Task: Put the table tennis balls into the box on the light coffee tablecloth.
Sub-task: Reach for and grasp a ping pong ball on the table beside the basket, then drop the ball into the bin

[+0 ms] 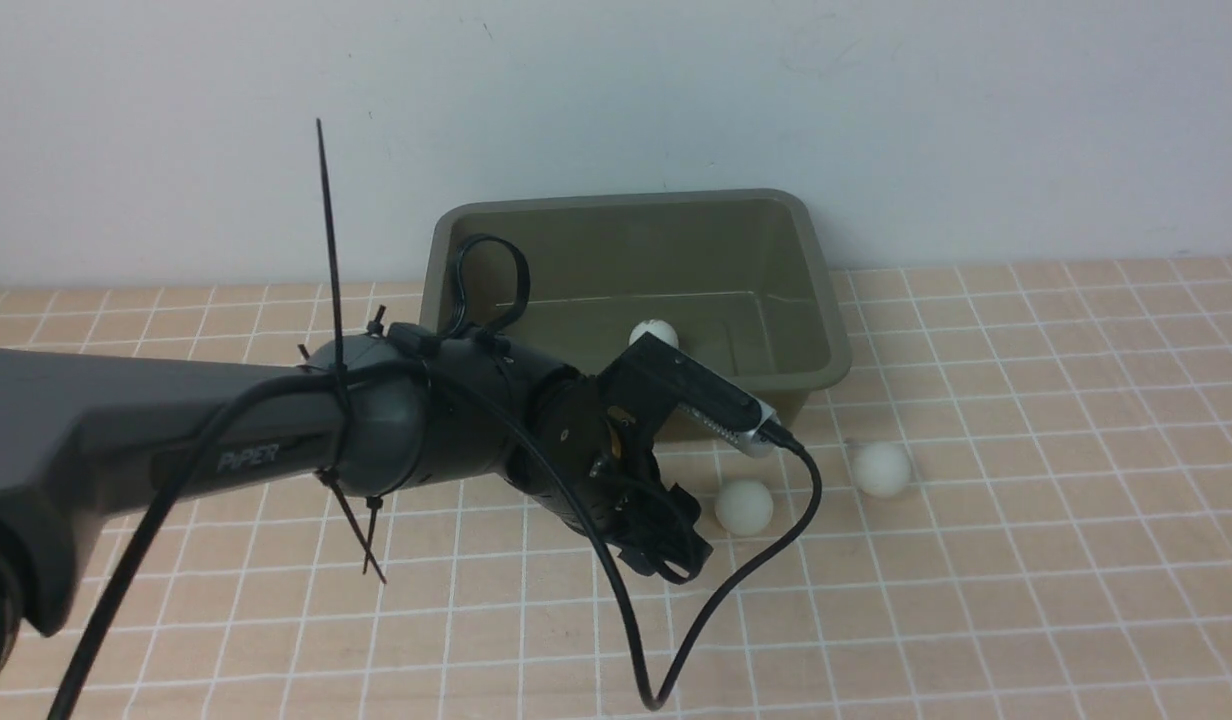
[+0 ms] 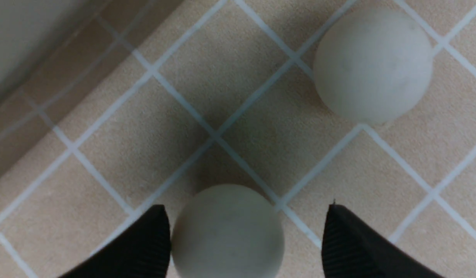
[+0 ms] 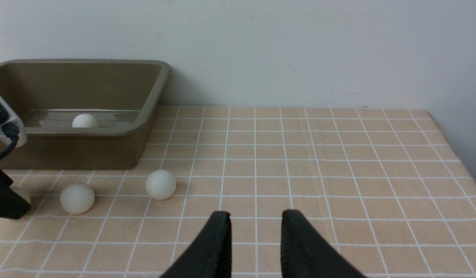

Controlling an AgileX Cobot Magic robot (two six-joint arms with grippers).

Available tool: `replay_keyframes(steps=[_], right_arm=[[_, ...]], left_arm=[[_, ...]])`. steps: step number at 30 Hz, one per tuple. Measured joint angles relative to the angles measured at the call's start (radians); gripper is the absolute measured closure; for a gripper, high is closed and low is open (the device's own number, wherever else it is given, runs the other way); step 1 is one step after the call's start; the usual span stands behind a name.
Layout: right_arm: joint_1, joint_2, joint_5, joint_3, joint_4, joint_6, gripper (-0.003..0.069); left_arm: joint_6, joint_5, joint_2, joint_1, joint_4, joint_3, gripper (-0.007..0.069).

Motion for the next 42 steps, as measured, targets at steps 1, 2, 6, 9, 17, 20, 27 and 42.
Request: replay_keyframes(steps=[1, 2, 6, 9, 17, 20, 27, 42], right_arm=[[0.0, 0.0, 0.0, 0.0, 0.0, 0.0, 0.048], [0.0, 0.0, 0.0, 0.0, 0.0, 0.0, 0.048], [0.0, 0.0, 0.0, 0.0, 0.0, 0.0, 0.048], [0.0, 0.0, 0.0, 0.0, 0.0, 0.0, 0.048], [0.0, 0.0, 0.0, 0.0, 0.0, 0.0, 0.048], [0.0, 0.0, 0.0, 0.0, 0.0, 0.0, 0.048], [0.0, 0.0, 0.0, 0.0, 0.0, 0.0, 0.048], [0.0, 0.0, 0.0, 0.0, 0.01, 0.001, 0.048]], left_arm=[[0.0, 0.0, 0.007, 0.0, 0.0, -0.005, 0.019], [0.0, -0.001, 0.012, 0.0, 0.0, -0.007, 0.0197], [-0.006, 0.003, 0.015, 0.0, 0.0, -0.008, 0.0274], [-0.006, 0.031, 0.001, 0.0, 0.0, -0.009, 0.0312], [0.023, 0.19, -0.184, -0.002, -0.032, -0.027, 0.0312], [0.088, 0.14, -0.24, 0.0, -0.049, -0.027, 0.0312], [0.154, -0.099, -0.244, 0.114, -0.055, -0.033, 0.0312], [0.124, 0.338, -0.114, 0.269, -0.074, -0.356, 0.0108]])
